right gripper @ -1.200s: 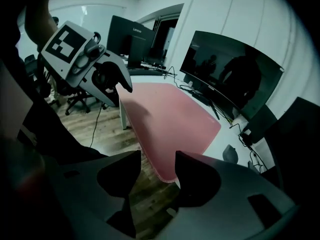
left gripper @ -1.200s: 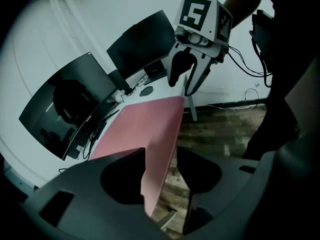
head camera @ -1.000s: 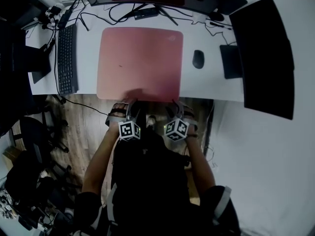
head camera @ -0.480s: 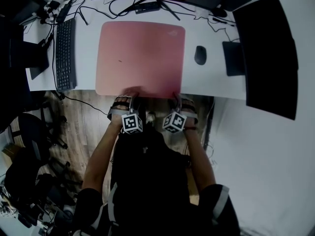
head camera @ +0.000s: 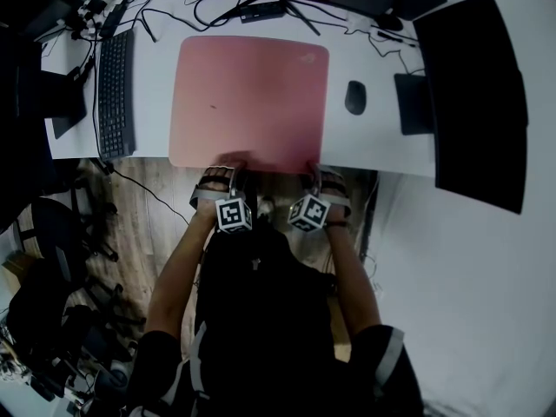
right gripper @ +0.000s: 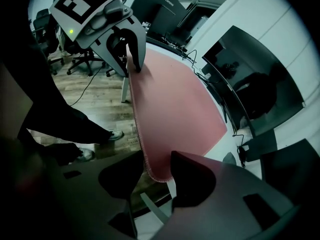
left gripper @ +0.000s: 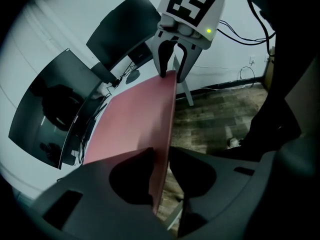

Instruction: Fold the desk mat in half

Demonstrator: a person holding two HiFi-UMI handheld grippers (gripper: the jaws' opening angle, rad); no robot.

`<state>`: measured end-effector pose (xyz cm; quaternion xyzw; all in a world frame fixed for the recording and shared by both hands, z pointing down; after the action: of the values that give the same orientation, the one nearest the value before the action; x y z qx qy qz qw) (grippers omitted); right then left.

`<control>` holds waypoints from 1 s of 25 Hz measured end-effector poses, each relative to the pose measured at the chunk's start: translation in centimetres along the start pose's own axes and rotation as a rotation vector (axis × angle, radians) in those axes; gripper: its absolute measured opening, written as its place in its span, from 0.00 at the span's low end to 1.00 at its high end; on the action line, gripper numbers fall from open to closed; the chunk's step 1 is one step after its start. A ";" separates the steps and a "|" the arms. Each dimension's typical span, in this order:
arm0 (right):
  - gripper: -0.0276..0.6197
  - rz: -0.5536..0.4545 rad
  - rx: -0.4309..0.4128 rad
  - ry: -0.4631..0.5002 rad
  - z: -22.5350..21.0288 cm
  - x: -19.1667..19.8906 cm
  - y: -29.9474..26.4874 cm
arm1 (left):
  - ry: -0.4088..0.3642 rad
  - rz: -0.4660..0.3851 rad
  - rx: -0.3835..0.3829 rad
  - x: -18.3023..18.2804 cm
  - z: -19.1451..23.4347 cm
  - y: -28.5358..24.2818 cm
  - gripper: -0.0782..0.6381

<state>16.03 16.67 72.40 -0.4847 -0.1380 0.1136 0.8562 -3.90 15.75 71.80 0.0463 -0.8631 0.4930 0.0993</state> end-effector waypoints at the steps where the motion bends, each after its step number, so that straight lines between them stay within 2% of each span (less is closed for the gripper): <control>1: 0.30 0.002 -0.012 0.004 0.0 0.0 0.1 | 0.007 -0.005 0.009 -0.1 0.2 0.1 0.25; 4: 0.24 0.005 -0.054 0.015 -0.1 -0.1 0.5 | 0.012 -0.014 0.030 -0.1 0.3 0.2 0.25; 7: 0.12 -0.006 -0.055 0.013 -0.4 -0.4 1.3 | 0.003 -0.010 0.021 0.3 0.0 -0.3 0.24; 14: 0.08 -0.023 -0.049 -0.022 -1.0 -0.6 1.8 | -0.008 -0.013 0.024 0.2 0.3 0.1 0.17; 17: 0.08 -0.025 -0.066 -0.037 -1.3 -0.6 1.9 | -0.005 -0.001 0.033 0.2 0.3 0.2 0.22; 19: 0.08 -0.025 -0.075 -0.039 -1.3 -0.6 2.0 | -0.026 0.015 0.041 0.1 0.0 0.2 0.34; 20: 0.08 -0.025 -0.079 -0.042 -1.3 -0.6 2.0 | -0.041 0.022 0.038 0.1 -0.2 0.2 0.36; 23: 0.08 -0.027 -0.097 -0.060 -1.4 -0.5 2.1 | -0.066 0.021 0.043 -0.3 -1.1 0.5 0.36; 25: 0.08 -0.034 -0.102 -0.072 -1.7 -0.6 2.2 | -0.042 0.008 0.052 -0.5 -1.3 0.8 0.36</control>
<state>15.95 16.23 69.61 -0.5207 -0.1827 0.1094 0.8268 -3.40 17.23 71.65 0.0558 -0.8520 0.5148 0.0778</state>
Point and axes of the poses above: the fingertips, and each gripper's own axes: y backward along the fingers, z to its left, x out of its underside, the point moved 10 cm from there along y, backward along the fingers, and after that the axes turned 6 degrees about z, right-handed, at the moved point
